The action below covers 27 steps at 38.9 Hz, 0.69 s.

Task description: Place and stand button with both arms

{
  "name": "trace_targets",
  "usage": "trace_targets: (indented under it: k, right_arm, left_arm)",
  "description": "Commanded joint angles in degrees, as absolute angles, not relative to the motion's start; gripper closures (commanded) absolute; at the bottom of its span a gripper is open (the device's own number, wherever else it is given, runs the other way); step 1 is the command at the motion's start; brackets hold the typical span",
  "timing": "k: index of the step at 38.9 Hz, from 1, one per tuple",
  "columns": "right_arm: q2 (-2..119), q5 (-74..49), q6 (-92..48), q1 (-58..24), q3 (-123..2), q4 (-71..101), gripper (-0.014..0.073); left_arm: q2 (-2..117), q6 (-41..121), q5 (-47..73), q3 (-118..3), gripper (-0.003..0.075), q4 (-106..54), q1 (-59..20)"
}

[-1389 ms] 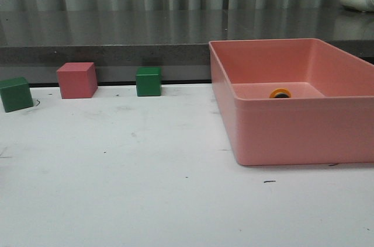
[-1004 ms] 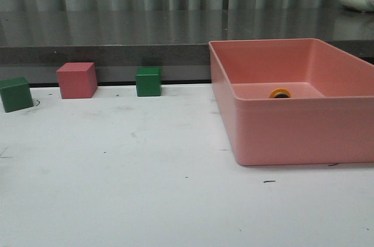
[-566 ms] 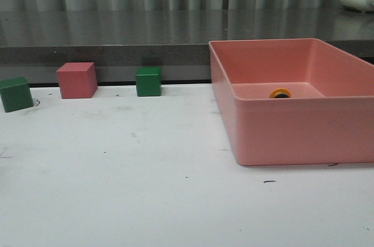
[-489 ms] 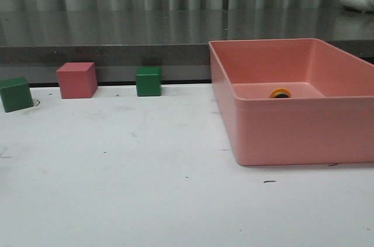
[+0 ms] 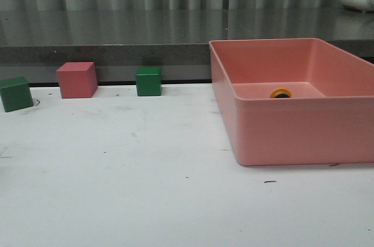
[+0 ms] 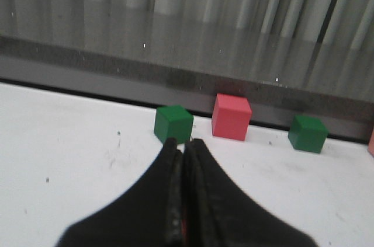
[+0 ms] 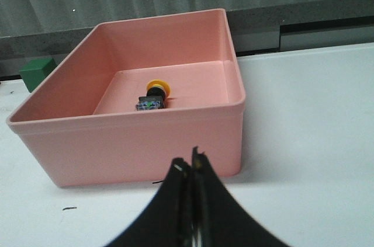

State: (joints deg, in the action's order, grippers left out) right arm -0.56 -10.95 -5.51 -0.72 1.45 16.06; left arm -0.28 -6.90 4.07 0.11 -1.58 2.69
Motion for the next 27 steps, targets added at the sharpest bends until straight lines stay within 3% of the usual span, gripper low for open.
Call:
trace_targets:
  k: [1,9,18,27]
  right_arm:
    - [-1.6,-5.9,-6.2,-0.4,-0.6,17.0,0.0663]
    - [1.7,-10.7,-6.2,-0.4,-9.6,14.3,0.0657]
    - [19.9,-13.0,-6.2,-0.4,-23.6,13.5,0.0654]
    - [33.8,-12.6,-6.2,-0.4,-30.7,13.5,0.0654]
  left_arm:
    - [-1.5,-7.3,-6.4,-0.1,0.0741,0.0,2.7]
    - [0.8,-7.3,-3.1,-9.0,0.0741,4.9,2.7]
    - [13.0,-7.3,4.3,-19.9,0.0741,8.8,2.7]
    - [20.6,-7.3,4.2,-22.4,0.0741,8.8,2.7]
